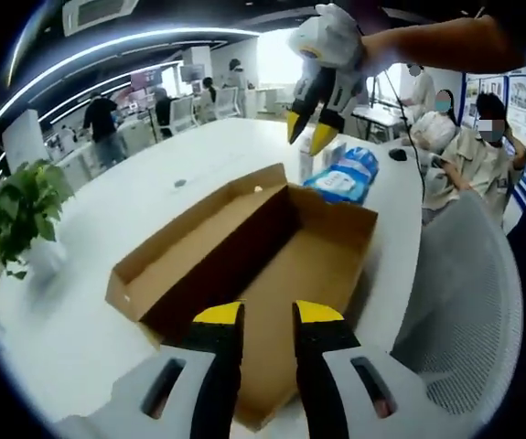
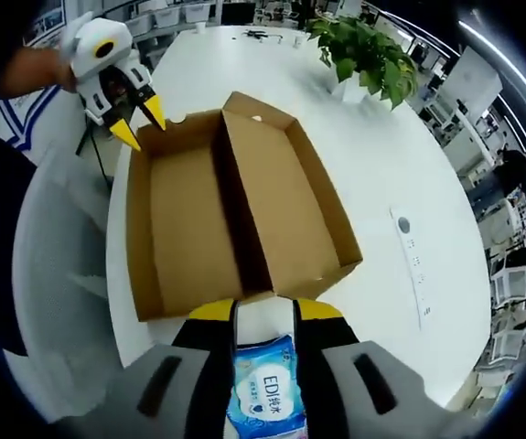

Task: Operate the shoe box by opening the lid, removing the specified soft item, and placing it in the target area until the item is outside and the box remains undamaged.

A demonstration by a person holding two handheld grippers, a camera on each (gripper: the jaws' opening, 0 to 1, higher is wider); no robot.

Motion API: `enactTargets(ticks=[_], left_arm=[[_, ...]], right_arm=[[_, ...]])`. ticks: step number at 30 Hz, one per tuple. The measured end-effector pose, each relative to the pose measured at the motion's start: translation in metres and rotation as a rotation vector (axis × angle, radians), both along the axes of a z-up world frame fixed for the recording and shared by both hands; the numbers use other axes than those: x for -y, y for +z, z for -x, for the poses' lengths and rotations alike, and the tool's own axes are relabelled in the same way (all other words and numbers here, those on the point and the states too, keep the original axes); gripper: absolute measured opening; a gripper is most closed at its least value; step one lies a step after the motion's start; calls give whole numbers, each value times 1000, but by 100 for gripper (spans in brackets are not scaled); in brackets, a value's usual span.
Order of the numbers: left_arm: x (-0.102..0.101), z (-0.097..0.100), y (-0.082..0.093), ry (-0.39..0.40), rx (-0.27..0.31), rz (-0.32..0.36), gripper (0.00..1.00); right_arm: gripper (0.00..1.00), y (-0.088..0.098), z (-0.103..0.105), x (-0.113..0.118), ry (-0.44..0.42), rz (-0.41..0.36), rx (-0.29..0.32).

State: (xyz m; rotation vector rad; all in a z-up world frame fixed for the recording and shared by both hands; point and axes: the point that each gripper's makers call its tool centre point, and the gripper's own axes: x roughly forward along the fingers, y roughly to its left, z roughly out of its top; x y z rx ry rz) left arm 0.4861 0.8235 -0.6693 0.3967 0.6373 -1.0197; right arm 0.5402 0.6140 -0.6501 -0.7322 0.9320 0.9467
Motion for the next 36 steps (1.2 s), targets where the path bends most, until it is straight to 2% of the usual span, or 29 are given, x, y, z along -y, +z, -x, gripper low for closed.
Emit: enactTargets(ticks=[9, 11, 12, 13, 14, 16, 19, 23, 30, 33, 36], left_arm=[[-41, 3, -11, 125, -32, -20, 20], [-49, 3, -13, 168, -35, -33, 19], [-55, -5, -6, 216, 0, -18, 18], [-57, -7, -3, 259, -6, 7, 17], [-70, -10, -6, 332, -25, -24, 17], [-85, -10, -12, 402, -54, -70, 16], [-91, -6, -26, 458, -138, -69, 15], [-84, -3, -36, 474, -212, -38, 17], [-77, -2, -46, 473, -234, -60, 15], [-74, 0, -50, 458, -251, -84, 9], [-71, 2, -51, 463, -261, -88, 7]], right_arm=[[21, -6, 4, -4, -56, -43, 1], [21, -7, 5, -3, -62, -43, 0], [21, -7, 5, -1, -66, -41, -1], [21, -7, 5, 0, -68, -41, 0], [20, -7, 4, 1, -75, -44, 0], [20, -7, 3, 3, -82, -49, 1], [20, -7, 2, 3, -89, -54, 2], [19, -10, 1, 3, -94, -61, 2], [19, -14, 3, 5, -104, -72, -2], [19, -16, 2, 10, -118, -76, -2], [18, -18, 5, 12, -124, -82, -5]])
